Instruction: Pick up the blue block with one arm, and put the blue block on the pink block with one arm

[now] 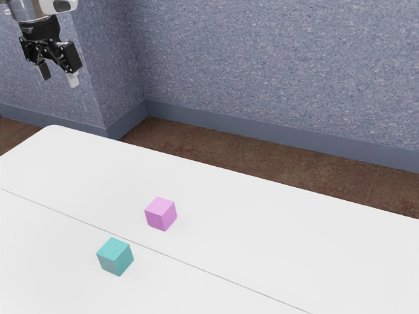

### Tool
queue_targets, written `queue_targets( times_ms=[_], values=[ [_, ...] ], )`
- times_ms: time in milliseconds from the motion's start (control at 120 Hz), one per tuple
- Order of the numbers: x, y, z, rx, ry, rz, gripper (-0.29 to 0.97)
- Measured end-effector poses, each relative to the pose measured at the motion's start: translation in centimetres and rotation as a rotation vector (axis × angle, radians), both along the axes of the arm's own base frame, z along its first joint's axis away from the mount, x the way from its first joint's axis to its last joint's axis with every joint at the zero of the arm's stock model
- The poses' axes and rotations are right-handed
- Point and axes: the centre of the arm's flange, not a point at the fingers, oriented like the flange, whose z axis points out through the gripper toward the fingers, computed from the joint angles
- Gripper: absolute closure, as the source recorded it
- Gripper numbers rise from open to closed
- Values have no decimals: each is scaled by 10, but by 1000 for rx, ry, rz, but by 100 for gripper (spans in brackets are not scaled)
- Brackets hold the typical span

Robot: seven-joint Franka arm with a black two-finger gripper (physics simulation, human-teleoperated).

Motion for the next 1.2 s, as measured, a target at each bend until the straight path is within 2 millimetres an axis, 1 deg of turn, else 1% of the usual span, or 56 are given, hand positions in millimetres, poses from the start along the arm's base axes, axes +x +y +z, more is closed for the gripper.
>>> queue_targets(
  times_ms=[92,217,242,258,267,300,317,333,342,358,375,392,408,417,442,467,492,517,550,583,667,700,775,833,867,917,1000,1025,1125,1200],
  values=[
    [0,1,0,-6,0,1,0],
    [-2,8,0,-19,-3,15,0],
    [-5,9,7,-20,-16,18,0],
    [-10,9,22,-16,-42,20,0],
    [-13,9,33,-13,-62,21,0],
    [-37,5,90,4,-162,23,0],
    [-51,0,114,9,-202,21,0],
    [-67,-8,132,11,-230,13,0],
    [-74,-12,137,10,-235,7,0],
    [-98,-21,141,2,-236,-4,0],
    [-125,-26,140,-7,-234,-6,0],
    [-153,-26,135,-16,-232,0,0],
    [-179,-23,127,-28,-226,12,0],
    [-191,-22,120,-33,-218,17,0],
    [-218,-20,97,-45,-194,30,0],
    [-235,-19,72,-54,-162,39,0],
    [-240,-17,36,-63,-109,51,0],
    [-240,-17,0,-68,-58,60,0],
    [-237,-15,-40,-73,-5,72,0],
    [-232,-13,-71,-75,32,83,0],
    [-212,-13,-131,-68,93,103,0],
    [-203,-18,-155,-58,110,106,0],
    [-182,-28,-199,-48,137,116,0],
    [-169,-36,-241,-51,165,125,0],
    [-163,-38,-258,-61,168,137,0],
    [-155,-41,-273,-70,160,155,0],
    [-140,-47,-290,-73,132,169,0],
    [-135,-49,-299,-79,127,171,0],
    [-113,-61,-322,-134,72,179,0],
    [-102,-64,-340,-164,43,193,0]
  ],
)
